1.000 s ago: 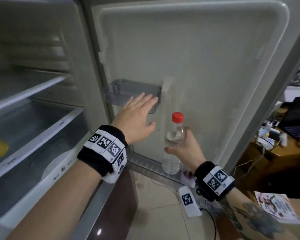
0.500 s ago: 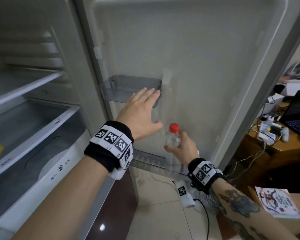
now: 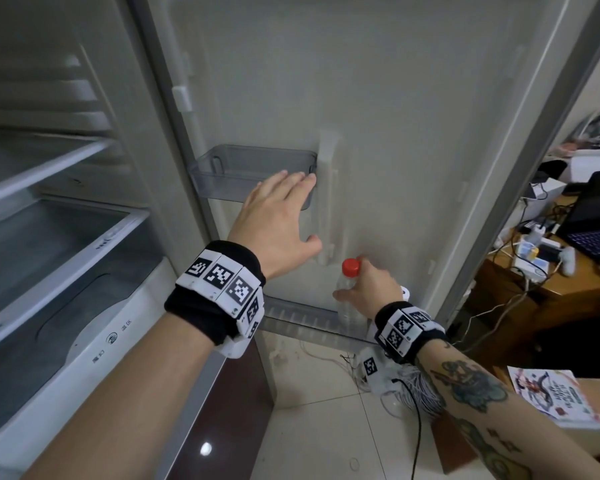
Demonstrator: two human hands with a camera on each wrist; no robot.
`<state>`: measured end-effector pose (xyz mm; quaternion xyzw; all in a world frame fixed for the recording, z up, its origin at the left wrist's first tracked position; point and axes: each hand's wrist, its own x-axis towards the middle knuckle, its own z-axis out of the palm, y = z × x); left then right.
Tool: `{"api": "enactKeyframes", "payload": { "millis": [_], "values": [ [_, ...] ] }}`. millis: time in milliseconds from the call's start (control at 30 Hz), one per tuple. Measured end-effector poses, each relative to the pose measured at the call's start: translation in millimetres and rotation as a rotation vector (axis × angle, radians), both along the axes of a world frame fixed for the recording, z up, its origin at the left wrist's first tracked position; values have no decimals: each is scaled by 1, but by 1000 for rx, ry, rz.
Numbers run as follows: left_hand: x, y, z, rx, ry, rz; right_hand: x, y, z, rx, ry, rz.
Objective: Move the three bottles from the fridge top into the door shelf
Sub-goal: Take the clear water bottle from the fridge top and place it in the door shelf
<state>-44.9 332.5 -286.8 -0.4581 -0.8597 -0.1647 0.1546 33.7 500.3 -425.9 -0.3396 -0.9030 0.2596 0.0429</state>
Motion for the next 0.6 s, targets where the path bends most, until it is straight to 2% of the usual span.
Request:
{"api": "enactKeyframes", "payload": {
  "millis": [233, 600],
  "values": [
    [2, 1, -3, 18, 6, 8, -10, 18, 6, 20, -57, 5],
    [7, 0, -3, 0, -1, 38, -6, 17, -2, 35, -40, 26]
  ]
}}
